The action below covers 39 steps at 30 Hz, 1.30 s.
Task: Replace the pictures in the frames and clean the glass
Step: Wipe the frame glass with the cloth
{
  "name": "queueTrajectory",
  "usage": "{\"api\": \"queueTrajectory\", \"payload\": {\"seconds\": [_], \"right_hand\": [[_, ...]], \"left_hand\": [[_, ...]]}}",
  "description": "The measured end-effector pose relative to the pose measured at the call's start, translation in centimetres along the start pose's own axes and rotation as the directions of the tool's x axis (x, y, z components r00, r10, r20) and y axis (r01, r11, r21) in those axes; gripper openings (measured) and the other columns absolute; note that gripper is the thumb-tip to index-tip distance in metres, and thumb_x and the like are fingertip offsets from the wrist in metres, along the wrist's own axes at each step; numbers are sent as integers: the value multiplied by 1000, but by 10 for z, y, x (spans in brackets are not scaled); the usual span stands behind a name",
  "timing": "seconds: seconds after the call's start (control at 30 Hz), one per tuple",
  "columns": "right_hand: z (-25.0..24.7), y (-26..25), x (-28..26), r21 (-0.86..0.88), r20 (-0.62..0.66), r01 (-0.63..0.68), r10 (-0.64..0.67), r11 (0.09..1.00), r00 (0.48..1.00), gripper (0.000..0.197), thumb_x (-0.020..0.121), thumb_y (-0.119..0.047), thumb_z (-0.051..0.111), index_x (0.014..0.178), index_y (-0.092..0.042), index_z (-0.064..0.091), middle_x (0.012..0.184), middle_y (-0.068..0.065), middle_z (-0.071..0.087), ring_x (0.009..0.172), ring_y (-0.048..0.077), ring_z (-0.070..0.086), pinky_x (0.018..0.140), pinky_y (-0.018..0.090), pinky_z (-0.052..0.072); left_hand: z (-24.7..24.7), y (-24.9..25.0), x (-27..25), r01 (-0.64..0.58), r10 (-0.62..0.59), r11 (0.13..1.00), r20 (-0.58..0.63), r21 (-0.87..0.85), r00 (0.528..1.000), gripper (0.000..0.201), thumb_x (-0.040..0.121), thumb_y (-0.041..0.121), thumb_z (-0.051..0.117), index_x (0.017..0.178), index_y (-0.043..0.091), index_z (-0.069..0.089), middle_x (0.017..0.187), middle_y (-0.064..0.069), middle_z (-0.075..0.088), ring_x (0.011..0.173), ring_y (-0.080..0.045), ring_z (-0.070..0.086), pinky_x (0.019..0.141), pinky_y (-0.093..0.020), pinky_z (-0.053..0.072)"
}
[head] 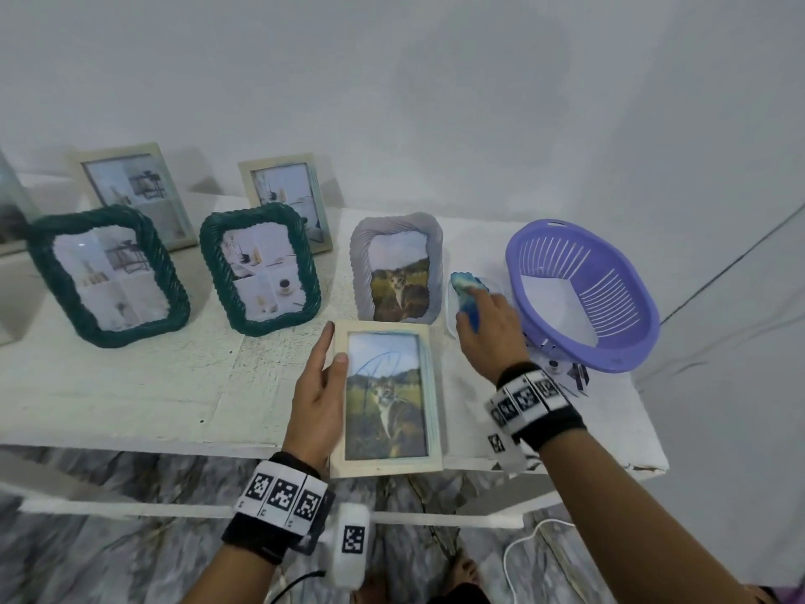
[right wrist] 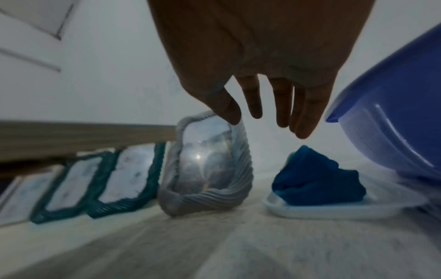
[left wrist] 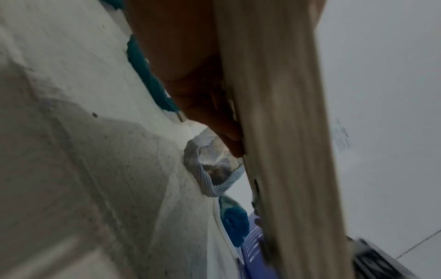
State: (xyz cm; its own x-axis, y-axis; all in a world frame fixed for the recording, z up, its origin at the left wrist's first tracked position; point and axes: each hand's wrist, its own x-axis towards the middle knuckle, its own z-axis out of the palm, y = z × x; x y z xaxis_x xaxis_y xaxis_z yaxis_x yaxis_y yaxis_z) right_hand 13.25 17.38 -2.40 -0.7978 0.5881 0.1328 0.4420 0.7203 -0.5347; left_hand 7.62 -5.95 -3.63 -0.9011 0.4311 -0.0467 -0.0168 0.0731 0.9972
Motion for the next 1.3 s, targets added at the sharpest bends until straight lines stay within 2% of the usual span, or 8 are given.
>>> {"api": "queueTrajectory", "payload": {"seconds": [0.23, 0.33, 0.5, 0.73, 0.9, 0.93, 1.0, 1.3], "right_hand": [[15, -2, 65, -416, 134, -85, 153, 905, 979, 39, 97, -19, 43, 135, -14, 40, 133, 18, 39, 118, 39, 40, 89, 45, 42], [17, -5, 69, -456, 176, -117, 218, 882, 960, 40, 94, -9, 47, 133, -12, 42, 129, 19, 41, 119, 39, 41, 90, 45, 42], [9, -7, 66, -409, 166, -84, 164, 909, 972, 40, 91, 0, 49, 130, -5, 45, 129, 18, 46, 119, 38, 44, 96, 45, 37], [6, -13, 1, -27, -42, -80, 79, 996, 996, 35, 90, -10, 53, 125, -9, 57, 116, 17, 47, 97, 32, 54, 82, 30, 40], [-6, -56, -64, 138, -223, 199, -165, 970, 961, 36, 89, -6, 57, 124, -12, 59, 117, 10, 45, 83, 4, 40, 74, 15, 38], [-2, -62, -71, 121, -207, 236, -208, 964, 956, 36, 88, -9, 55, 124, -13, 58, 118, 10, 45, 87, 10, 46, 74, 21, 45], [10, -71, -77, 20, -137, 241, -236, 970, 962, 35, 88, -19, 54, 123, -14, 57, 118, 13, 46, 91, 26, 54, 74, 35, 51], [32, -83, -79, 10, -16, 292, -292, 956, 956, 29, 85, 1, 50, 112, -5, 61, 106, 15, 45, 77, 30, 51, 69, 36, 52]], "left_hand": [[-11, 2, 3, -22, 22, 1000, -29, -18, 999, 44, 105, 19, 39, 148, 29, 36, 129, 30, 51, 104, 29, 47, 91, -2, 39], [-14, 1, 5, -25, 24, 999, -52, -19, 998, 42, 105, 18, 39, 145, 33, 38, 87, 28, 54, 77, 24, 52, 77, 1, 40], [-15, 1, 8, -37, 37, 999, -41, -10, 999, 42, 106, 17, 38, 143, 35, 36, 76, 29, 53, 70, 26, 47, 74, 4, 35], [-11, 0, 14, -43, 42, 999, -18, -25, 999, 45, 105, 14, 39, 148, 27, 34, 128, 35, 41, 106, 36, 38, 88, 8, 27], [-4, -1, 14, -73, 74, 997, -24, 33, 997, 47, 105, 17, 40, 150, 28, 33, 131, 11, 57, 76, 22, 51, 88, 0, 33], [-3, -1, 13, -84, 86, 995, -30, 53, 996, 47, 105, 18, 40, 151, 28, 34, 111, -1, 26, 60, 9, 47, 79, -7, 38], [0, -2, 12, -98, 100, 993, -36, 60, 994, 47, 104, 20, 42, 149, 32, 35, 59, 3, 32, 52, -8, 30, 59, -20, 34], [1, -6, 6, -125, 130, 989, -69, 73, 989, 45, 104, 19, 43, 146, 33, 37, 49, 14, 21, 47, -3, 22, 46, -13, 23]]}}
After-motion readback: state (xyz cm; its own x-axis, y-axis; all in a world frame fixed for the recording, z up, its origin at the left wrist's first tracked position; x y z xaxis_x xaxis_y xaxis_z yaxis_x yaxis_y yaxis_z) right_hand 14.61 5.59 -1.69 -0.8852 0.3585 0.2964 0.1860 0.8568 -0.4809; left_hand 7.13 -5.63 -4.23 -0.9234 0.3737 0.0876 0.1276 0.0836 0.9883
